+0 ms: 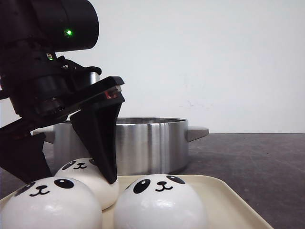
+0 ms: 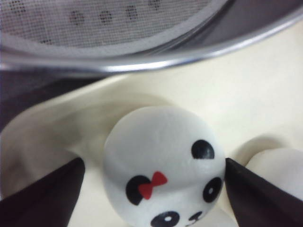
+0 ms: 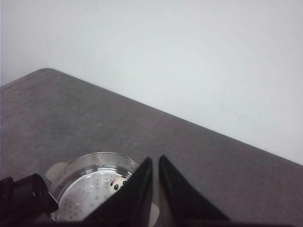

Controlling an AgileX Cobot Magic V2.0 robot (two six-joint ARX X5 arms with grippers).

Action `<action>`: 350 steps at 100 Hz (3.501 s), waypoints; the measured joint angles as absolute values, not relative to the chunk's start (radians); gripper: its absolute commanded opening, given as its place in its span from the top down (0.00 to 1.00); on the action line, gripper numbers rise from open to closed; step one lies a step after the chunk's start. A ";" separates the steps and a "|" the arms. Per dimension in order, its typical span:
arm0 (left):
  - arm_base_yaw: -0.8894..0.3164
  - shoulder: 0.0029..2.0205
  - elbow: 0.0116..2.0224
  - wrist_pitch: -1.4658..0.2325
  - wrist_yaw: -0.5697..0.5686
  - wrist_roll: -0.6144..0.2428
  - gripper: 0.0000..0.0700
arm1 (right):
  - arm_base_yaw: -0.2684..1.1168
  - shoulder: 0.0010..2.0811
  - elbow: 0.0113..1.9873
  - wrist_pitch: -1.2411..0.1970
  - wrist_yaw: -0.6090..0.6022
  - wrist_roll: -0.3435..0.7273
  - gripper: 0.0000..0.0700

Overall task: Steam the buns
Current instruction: 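Lower the left gripper onto the other back panda bun and grasp, then carry the bun with the left gripper into the pot and release, then raise the open left gripper out of the pot, then lower the right gripper onto the front panda bun and grasp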

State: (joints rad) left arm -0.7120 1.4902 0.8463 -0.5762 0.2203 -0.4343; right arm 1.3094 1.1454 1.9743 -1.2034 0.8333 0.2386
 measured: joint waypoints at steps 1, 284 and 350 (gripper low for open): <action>-0.712 1.491 0.846 -0.577 0.218 -0.434 0.33 | 1.309 1.145 1.974 -1.204 0.833 0.240 0.98; -0.433 1.946 1.781 -0.867 0.066 -0.202 0.00 | 1.309 1.158 1.968 -1.340 0.835 0.375 0.98; -0.496 1.234 1.814 -0.989 -0.018 -0.205 0.00 | 1.199 1.193 1.542 -1.084 0.389 0.527 0.98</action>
